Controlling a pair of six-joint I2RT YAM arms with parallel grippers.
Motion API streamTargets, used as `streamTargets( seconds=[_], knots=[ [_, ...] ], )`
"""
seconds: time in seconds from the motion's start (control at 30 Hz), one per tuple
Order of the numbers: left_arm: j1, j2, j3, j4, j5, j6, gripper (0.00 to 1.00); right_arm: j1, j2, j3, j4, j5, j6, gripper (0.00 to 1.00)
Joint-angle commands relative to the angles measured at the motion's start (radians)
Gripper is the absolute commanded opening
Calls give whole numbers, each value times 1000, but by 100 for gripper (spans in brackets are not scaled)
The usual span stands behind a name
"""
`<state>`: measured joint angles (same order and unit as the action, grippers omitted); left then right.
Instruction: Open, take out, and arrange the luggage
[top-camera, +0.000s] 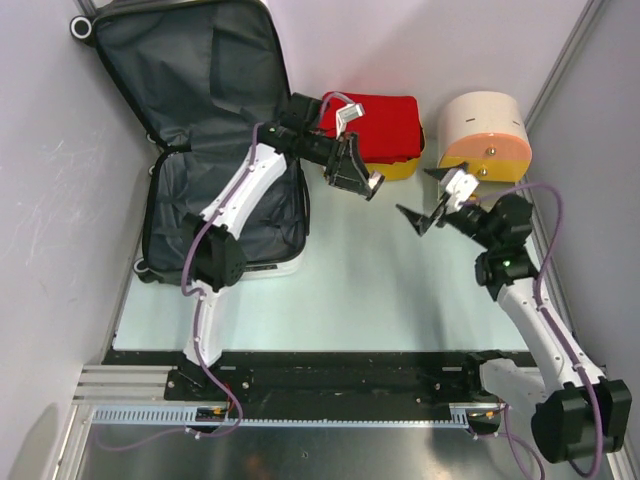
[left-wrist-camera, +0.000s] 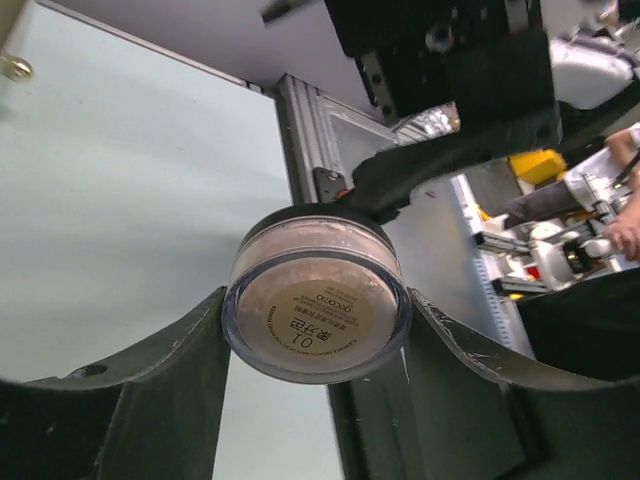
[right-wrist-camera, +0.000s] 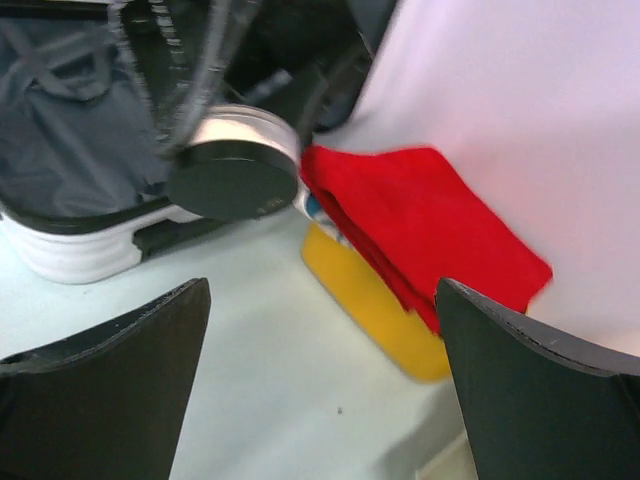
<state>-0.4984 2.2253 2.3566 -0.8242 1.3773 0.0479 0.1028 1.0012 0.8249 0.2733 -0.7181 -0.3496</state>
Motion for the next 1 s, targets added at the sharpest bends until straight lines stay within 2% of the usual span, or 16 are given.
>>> streamTargets(
  seconds=[0.0,0.07,0.23,0.3,0.37,0.47,0.73,0.83,0.97],
  knots=[
    [20,-180,-126,7,345,-51,21,155,-29,-96,265,86,-172,100],
    [23,-210,-166,7,345,-51,21,244,-29,-127,351,95,-235,100],
    [26,-299,-229,10,347,-5,22,351,-23,-188,469,65,-291,100],
    [23,-315,-261,10,347,10,22,403,-10,-213,521,113,-333,100],
    [21,-332,-289,8,347,9,22,426,17,-214,604,181,-307,100],
    [18,-352,-322,8,348,21,22,436,46,-214,688,220,-295,100],
    [1,-362,-349,10,345,27,23,452,85,-213,790,161,-279,100],
    [0,-357,-346,8,345,27,23,457,88,-210,784,129,-269,98],
    [-2,-354,-342,8,345,23,24,459,86,-208,765,121,-258,92]
  ],
)
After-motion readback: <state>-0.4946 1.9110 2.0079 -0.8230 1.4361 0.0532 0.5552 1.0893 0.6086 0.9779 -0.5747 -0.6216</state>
